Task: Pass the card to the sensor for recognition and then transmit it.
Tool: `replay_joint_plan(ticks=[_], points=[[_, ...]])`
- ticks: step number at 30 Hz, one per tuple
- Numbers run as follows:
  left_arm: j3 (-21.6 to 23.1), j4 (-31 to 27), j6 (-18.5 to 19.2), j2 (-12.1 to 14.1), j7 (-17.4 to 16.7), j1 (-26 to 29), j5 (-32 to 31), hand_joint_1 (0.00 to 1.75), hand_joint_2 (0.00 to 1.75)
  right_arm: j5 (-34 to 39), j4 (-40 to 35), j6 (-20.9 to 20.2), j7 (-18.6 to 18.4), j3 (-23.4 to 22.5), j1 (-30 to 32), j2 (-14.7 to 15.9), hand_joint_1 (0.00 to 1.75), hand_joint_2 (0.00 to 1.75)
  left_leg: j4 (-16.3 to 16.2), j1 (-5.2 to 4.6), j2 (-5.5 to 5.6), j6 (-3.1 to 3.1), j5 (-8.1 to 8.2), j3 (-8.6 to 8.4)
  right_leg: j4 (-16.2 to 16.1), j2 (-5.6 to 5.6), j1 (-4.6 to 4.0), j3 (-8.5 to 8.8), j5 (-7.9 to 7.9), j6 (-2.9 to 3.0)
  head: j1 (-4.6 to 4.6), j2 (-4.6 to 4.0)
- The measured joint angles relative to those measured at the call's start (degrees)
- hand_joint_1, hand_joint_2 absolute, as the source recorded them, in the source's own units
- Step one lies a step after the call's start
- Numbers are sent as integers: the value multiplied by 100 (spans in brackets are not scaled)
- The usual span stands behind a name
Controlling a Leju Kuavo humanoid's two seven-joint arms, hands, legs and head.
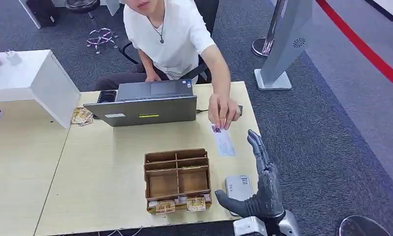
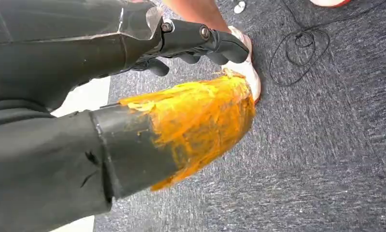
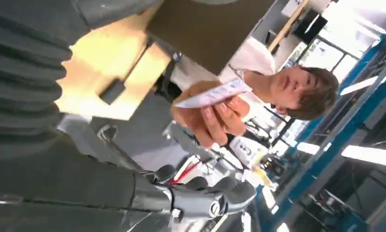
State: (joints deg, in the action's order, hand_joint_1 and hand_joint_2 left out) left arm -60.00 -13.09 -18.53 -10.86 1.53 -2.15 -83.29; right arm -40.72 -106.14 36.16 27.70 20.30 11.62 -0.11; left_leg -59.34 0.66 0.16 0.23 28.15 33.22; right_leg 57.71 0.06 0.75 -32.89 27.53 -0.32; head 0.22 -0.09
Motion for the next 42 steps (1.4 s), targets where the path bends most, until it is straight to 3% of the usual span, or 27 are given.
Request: replay_joint_plan(ticks=[4, 13, 15, 19, 22, 33, 34, 35, 36, 37, 42], points=[[0, 0, 22, 20, -33, -1, -64, 0, 0, -1237, 42, 318, -318, -22, -51, -37, 0, 175, 0, 0, 0, 0, 0, -1, 0, 0, 0, 0, 0, 0, 0, 0], [2, 2, 103, 33, -48, 0, -153, 0, 0, -3614, -33, 338, -209, -785, -58, -761, 0, 175, 0, 1, 0, 0, 0, 0, 1, 0, -1, 0, 0, 0, 0, 0], [2, 7, 105, 33, -42, -1, -155, 0, 0, -3974, -105, 338, -382, -896, -69, -853, 0, 175, 0, 0, 0, 0, 0, 0, 1, 0, 0, 0, 0, 0, 0, 0], [2, 7, 107, 24, -26, -2, -155, 0, 0, -4676, -269, 337, -1173, -929, -122, -876, 0, 175, 0, 0, 0, 0, 0, 0, 0, 0, 0, 0, 0, 0, -2, 0], [2, 7, 111, 13, -15, -1, -153, 0, 0, -4826, -363, 338, -1673, -876, -183, -813, 0, 175, -1, -1, 0, 0, 0, 0, 0, 0, 1, 0, 0, 0, 0, 0], [2, 9, 114, -33, 20, -3, -125, 0, 0, -4828, -494, 338, -1673, -859, -252, -682, 0, 175, 0, 1, 0, 0, 0, -1, 1, 0, -1, -1, 0, 0, 0, 0], [2, 9, 114, -39, 22, -3, -123, 0, 0, -4828, -498, 337, -1673, -859, -252, -680, 136, 175, 0, 1, 0, 0, 0, -1, 1, 0, -1, -1, 0, 0, 0, 0], [2, 9, 114, -42, 20, -4, -120, 0, 0, -4828, -507, 338, -1673, -859, -252, -675, 161, 175, 0, 1, 0, 0, 0, -1, 1, 0, 0, 0, 0, 0, 0, 0], [2, 9, 114, -46, 22, -3, -118, 0, 0, -4828, -512, 338, -1673, -859, -251, -673, 161, 175, 0, 0, 0, 0, 0, -1, 1, 0, 0, 0, 0, 0, 0, 0], [0, 9, 114, -48, 22, -3, -118, 0, 0, -4828, -514, 338, -1673, -859, -251, -671, 175, 175, 0, 0, 0, 0, 0, 0, 1, 0, 0, 0, 0, 0, 0, 0], [0, 9, 111, -57, 20, -4, -112, 0, 0, -4828, -512, 338, -1736, -841, -248, -667, 175, 175, -1, 0, 0, 0, 0, 0, 0, 0, 0, 0, 0, 0, 0, 0]])
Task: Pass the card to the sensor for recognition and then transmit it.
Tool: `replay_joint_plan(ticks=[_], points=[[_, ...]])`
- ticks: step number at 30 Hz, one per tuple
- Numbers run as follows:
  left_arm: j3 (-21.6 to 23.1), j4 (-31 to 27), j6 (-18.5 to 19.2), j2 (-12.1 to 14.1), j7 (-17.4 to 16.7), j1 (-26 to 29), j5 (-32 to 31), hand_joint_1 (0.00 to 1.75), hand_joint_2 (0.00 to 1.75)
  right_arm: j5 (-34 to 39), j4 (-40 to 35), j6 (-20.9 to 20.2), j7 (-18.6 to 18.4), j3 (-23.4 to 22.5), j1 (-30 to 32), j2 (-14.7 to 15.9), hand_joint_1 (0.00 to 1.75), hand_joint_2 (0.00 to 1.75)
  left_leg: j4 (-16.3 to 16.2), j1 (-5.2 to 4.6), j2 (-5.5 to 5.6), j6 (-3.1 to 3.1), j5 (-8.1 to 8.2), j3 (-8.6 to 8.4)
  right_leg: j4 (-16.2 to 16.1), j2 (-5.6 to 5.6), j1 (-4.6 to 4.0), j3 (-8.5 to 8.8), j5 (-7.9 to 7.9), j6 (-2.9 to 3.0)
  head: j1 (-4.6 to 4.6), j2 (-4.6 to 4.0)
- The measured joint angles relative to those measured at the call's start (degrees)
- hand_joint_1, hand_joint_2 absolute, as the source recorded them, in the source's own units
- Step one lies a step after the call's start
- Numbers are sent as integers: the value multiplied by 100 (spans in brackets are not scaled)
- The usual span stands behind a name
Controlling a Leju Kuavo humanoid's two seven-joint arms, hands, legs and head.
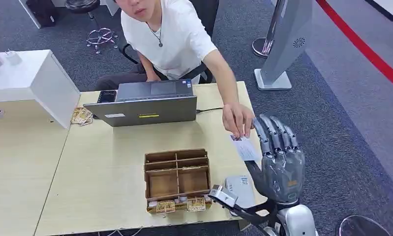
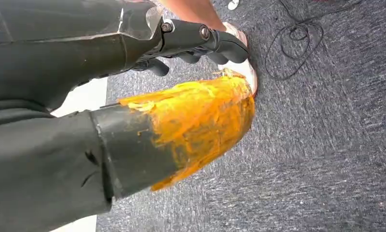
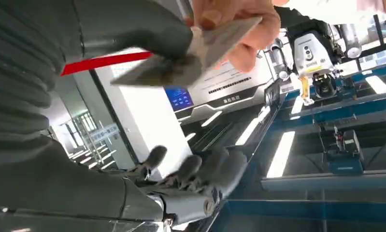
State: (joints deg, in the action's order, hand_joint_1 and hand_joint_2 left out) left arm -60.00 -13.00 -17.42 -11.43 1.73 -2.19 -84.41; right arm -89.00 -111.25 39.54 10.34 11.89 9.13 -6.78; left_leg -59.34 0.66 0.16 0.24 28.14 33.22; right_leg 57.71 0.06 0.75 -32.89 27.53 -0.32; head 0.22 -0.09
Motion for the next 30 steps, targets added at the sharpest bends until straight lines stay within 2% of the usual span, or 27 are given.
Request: replay_joint_plan(ticks=[10, 19, 22, 26, 30], points=[[0, 0, -2, -20, -15, 0, 2, 0, 0, -2, 2, 0, -360, 209, -2, 41, 175, 175, 0, 0, 0, 0, 0, 0, 0, 0, 0, 0, 0, 0, 0, 0], [0, 0, -4, -22, -37, 0, 9, 0, 0, 50, 0, 0, -793, 610, -4, 208, 175, 175, 0, 0, 0, 0, 0, 0, 0, 0, 0, 0, 0, 0, 0, 0], [0, 0, -7, -22, -37, 0, 11, 0, 0, 432, 0, 0, -545, 673, 4, 225, 175, 175, 0, 0, 0, 0, 0, -1, 0, 0, 0, 0, 0, 0, 0, 0], [-7, 0, -11, -22, -35, 0, 15, 0, 0, 1041, 4, 0, 189, 656, 95, 212, 175, 175, 0, 0, 0, 0, 0, -1, 0, 0, 0, 0, 0, 0, 0, 0], [-22, 0, -24, -26, -50, 0, 26, 0, 0, 1662, 88, 0, 853, 489, 242, 41, 175, 175, 0, 1, 0, 0, 0, 0, 0, 0, -1, 0, 0, 0, 0, 0]])
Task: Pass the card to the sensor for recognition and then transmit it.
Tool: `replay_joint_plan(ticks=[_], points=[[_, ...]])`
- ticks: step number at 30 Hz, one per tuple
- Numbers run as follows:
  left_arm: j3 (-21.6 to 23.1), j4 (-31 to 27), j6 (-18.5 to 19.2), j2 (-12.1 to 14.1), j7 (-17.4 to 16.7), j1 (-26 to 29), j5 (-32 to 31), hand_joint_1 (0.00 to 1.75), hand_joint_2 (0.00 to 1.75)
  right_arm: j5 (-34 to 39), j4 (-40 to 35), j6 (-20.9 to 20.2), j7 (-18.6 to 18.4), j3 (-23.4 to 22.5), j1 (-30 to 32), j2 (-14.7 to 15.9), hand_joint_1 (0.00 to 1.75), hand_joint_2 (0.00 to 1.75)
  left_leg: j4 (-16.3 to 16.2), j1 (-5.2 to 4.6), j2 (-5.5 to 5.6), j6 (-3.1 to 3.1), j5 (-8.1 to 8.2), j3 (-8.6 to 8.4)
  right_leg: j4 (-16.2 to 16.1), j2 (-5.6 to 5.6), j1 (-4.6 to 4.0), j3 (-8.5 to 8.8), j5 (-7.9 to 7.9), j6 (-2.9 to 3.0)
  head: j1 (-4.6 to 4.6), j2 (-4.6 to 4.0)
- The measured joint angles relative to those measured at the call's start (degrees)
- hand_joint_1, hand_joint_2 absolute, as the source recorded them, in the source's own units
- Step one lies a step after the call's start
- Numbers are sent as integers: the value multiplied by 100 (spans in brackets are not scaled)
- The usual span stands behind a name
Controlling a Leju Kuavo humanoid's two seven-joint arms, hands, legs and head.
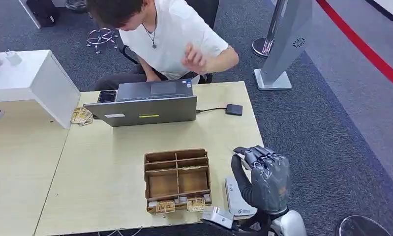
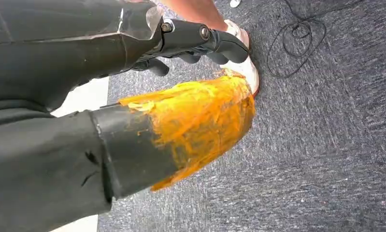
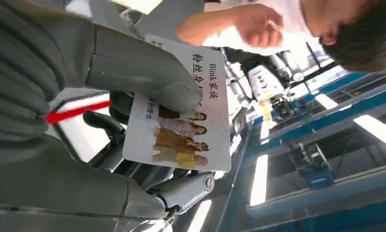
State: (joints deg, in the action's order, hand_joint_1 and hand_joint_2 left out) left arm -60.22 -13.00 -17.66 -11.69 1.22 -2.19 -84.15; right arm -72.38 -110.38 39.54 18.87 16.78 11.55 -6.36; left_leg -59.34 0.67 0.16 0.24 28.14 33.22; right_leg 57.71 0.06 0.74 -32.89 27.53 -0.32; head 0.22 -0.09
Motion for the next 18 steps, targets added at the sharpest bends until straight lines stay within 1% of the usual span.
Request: replay_joint_plan(ticks=[2, 5, 11, 18], points=[[-24, 0, -4, -9, -9, 0, 2, 0, 0, 324, 72, 0, 157, -70, 65, -59, 175, 175, 0, 0, 0, 0, 0, 0, 0, 0, 0, 0, 0, 0, 2, 0], [-35, 0, -20, -24, -24, -1, 20, 0, 0, 664, 186, -2, 165, -94, 117, -74, 175, 175, 0, -1, 0, 0, 0, 0, 0, -1, 1, 0, 0, 0, 0, 0], [-94, 0, -61, -42, -68, -1, 44, 0, 0, 1455, 448, 0, -12, -92, 191, -72, 175, 175, 0, -1, 0, 0, 0, 0, 0, -1, 1, 0, 0, 0, 0, 0], [-125, 0, -107, -44, -118, 0, 42, 0, 0, 2328, 784, 0, -86, -79, 245, -50, 175, 175, 0, 0, 0, 0, 0, 0, 0, 0, 0, 0, 0, 0, 0, 0]])
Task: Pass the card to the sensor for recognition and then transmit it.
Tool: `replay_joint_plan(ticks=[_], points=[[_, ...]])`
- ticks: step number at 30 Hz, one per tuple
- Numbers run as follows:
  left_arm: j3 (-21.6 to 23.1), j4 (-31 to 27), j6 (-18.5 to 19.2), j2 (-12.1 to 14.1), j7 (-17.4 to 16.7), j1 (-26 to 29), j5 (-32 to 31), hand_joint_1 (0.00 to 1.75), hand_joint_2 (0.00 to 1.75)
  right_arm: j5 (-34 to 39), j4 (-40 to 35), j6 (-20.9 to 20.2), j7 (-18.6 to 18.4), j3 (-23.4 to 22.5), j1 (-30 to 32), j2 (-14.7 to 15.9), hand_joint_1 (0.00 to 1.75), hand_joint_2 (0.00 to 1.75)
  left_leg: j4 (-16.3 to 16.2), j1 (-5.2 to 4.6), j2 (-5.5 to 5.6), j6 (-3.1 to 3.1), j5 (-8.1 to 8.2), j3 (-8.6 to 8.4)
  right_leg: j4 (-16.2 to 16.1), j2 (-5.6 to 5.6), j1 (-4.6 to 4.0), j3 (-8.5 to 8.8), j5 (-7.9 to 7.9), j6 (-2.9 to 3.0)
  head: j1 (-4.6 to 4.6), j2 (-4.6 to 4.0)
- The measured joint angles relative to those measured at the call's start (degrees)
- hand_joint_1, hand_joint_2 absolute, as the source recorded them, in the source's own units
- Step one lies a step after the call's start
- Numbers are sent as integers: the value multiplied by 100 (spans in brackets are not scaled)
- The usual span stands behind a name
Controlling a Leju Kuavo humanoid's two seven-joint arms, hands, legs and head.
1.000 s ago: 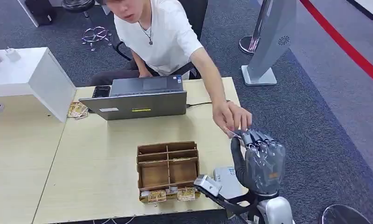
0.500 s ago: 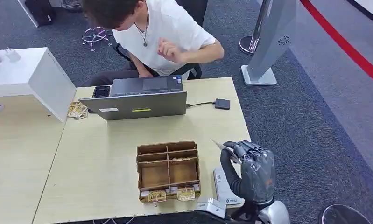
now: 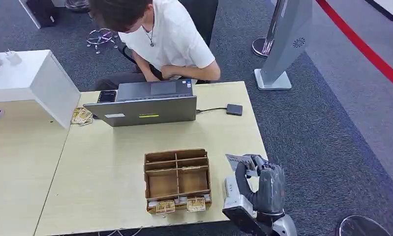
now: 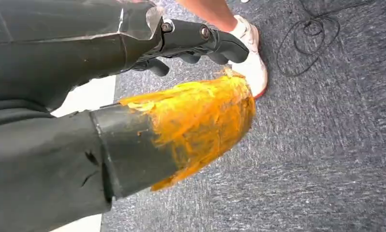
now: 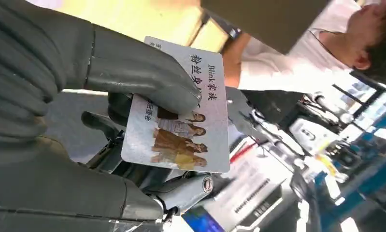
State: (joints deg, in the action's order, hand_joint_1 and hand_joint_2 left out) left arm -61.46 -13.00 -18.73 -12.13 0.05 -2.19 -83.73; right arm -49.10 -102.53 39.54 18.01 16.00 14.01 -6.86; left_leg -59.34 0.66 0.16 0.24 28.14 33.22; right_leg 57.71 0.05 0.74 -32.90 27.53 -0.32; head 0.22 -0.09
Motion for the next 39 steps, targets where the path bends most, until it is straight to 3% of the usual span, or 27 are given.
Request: replay_joint_plan(ticks=[16, 39], points=[[-52, 0, -89, 22, -123, 1, 2, 0, 0, 1501, 605, -7, 107, -20, 197, 66, 175, 175, 0, 0, 0, 0, 0, 0, 0, 0, 0, 0, 0, 0, 0, 0], [-138, 0, -92, 24, -133, 0, 2, 0, 0, 1935, 1395, -173, 175, -286, 230, 66, 175, 175, 0, 0, 0, 0, 0, 0, 0, 0, 0, 0, 0, 0, 0, 0]])
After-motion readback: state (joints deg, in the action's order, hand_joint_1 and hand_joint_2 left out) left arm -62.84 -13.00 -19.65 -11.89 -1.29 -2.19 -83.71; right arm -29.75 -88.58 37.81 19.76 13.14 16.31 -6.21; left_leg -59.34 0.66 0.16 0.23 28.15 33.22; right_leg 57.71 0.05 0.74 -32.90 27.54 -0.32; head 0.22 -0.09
